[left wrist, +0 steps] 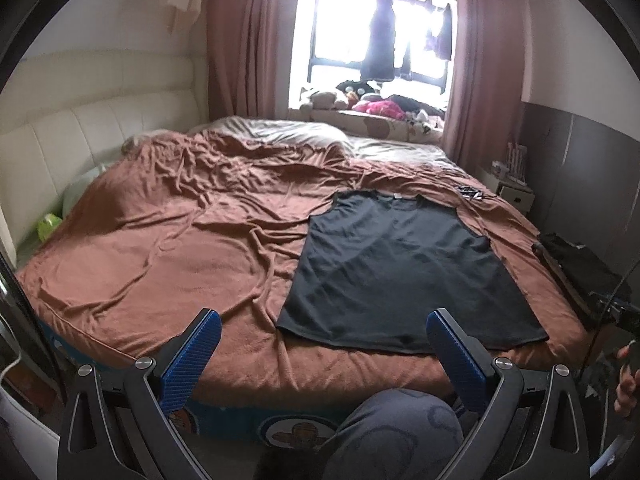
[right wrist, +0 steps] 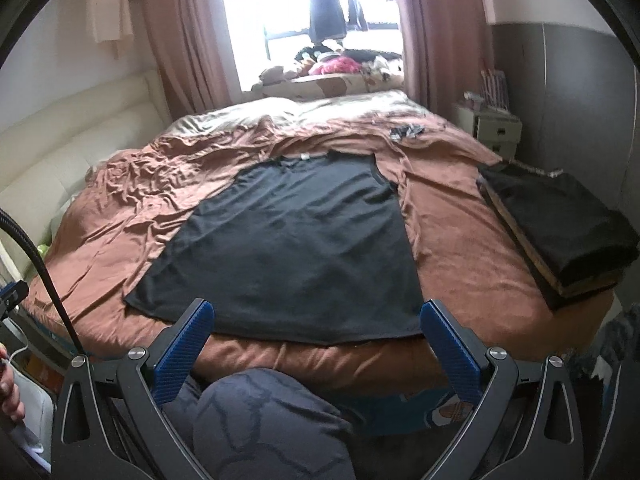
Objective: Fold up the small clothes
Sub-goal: 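Lower both grippers to the black shirt's side edge and close the left gripper on it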
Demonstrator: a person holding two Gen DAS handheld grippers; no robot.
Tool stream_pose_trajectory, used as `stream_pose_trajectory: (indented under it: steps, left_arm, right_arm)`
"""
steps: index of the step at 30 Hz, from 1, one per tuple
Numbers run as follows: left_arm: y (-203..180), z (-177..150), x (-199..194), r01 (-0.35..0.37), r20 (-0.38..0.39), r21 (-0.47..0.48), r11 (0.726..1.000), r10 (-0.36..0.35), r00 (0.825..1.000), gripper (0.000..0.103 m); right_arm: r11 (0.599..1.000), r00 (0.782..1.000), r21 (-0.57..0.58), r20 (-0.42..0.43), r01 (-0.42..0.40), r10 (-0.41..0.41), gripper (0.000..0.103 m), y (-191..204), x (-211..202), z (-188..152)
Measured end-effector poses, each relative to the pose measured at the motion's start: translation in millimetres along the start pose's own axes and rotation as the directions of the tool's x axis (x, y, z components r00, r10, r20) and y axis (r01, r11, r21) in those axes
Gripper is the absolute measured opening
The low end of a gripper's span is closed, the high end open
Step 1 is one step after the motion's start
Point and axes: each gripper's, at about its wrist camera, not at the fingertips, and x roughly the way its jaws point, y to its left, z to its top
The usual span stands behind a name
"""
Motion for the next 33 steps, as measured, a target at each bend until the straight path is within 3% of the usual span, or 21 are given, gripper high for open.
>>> stream_pose_trajectory:
  steps: [4,13,21,25,30,33]
  left_arm:
    - [9.5,2.8,22.1,0.023,-0.039,-0.034,0.999,-0.024,0.999,0.102]
    - [30.1,1.2,76.0,0.048,-0.159,-0.110,0.993,-0.065,0.985,0.077]
    - [52.5,-6.2,128.5,0.079,-0.260,-0.190,0.979,-0.128,0.957,0.058]
    - [58.7,-9.4,151.7,0.083,-0.298,-0.202,0.976,-0.142,0.944,0.048]
    - [65.3,-14.7,179.6,0.064,-0.350,-0.214,0.975,-0.138,0.926,0.042]
    - [69.0,-17.3,195.4,0.060,-0.370,-0.210,0.976,-0.136,0.919,0.040]
  right_arm:
    - [1.000,1.000,0.026,-0.027,0.010,-0.010,0.103,-15.1,13.7,8.3]
    - [0.999,0.999,0.028,-0.017,0.028,-0.028,0.102,-38.6,31.7,18.0]
    - [0.997,1.000,0.072,-0.025,0.004,-0.002,0.098,-64.1,56.2,10.5]
    - [0.997,0.996,0.082,-0.085,-0.003,0.010,0.081,-75.6,74.9,6.6]
    - [0.993,0.989,0.122,-0.150,0.009,0.009,0.075,-90.0,95.8,7.0]
    - [0.989,0.983,0.149,-0.181,0.018,0.009,0.067,-95.5,106.0,9.8]
